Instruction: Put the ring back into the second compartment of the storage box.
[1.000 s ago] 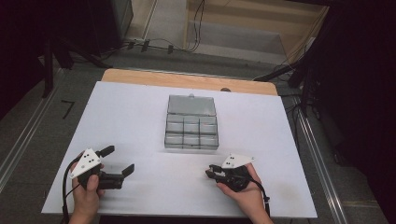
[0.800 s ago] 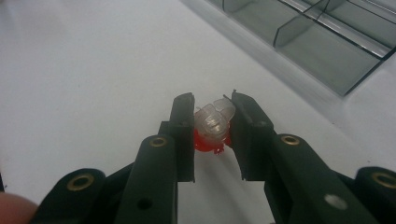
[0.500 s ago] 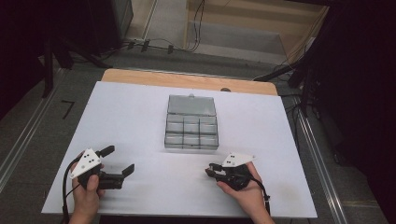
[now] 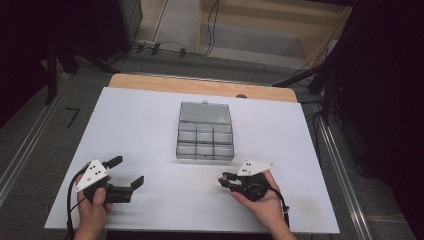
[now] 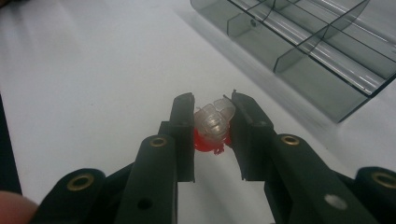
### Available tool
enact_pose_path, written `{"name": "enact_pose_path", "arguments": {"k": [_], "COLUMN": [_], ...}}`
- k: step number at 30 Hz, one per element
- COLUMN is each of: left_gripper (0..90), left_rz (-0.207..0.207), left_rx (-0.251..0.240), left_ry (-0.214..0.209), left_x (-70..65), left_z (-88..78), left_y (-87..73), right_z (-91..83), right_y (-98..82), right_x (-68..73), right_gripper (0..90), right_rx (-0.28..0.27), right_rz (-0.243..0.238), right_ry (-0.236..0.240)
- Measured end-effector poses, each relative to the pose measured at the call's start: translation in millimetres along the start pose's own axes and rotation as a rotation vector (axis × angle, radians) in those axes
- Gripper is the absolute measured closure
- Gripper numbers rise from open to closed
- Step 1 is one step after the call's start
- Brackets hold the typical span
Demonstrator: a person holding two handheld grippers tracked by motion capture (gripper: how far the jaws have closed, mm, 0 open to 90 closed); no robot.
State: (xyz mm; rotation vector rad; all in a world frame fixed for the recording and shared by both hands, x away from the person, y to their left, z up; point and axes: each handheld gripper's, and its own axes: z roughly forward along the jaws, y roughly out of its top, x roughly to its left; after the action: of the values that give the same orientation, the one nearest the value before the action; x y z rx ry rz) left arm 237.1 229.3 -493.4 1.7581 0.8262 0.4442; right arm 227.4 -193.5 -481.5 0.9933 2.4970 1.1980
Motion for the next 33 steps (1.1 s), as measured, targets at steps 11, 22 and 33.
{"name": "enact_pose_path", "arguments": {"k": [11, 22, 33], "left_gripper": [0.0, 0.0, 0.0], "left_rz": [-0.006, -0.009, -0.005], "left_rx": [-0.009, -0.015, -0.011], "left_ry": [-0.001, -0.005, -0.004], "left_x": [0.3, 1.0, 0.4], "left_z": [-0.9, -1.4, -0.8], "left_y": [0.1, -0.1, -0.2], "right_z": [-2.4, -4.4, -5.9], "right_y": [10.1, 26.3, 40.4], "right_x": [-1.1, -2.7, -6.7], "right_gripper": [69.0, 68.9, 68.9], "right_rx": [-0.013, -0.019, -0.021], "right_rz": [-0.004, -0.021, -0.029], "right_ry": [0.01, 0.014, 0.019]}}
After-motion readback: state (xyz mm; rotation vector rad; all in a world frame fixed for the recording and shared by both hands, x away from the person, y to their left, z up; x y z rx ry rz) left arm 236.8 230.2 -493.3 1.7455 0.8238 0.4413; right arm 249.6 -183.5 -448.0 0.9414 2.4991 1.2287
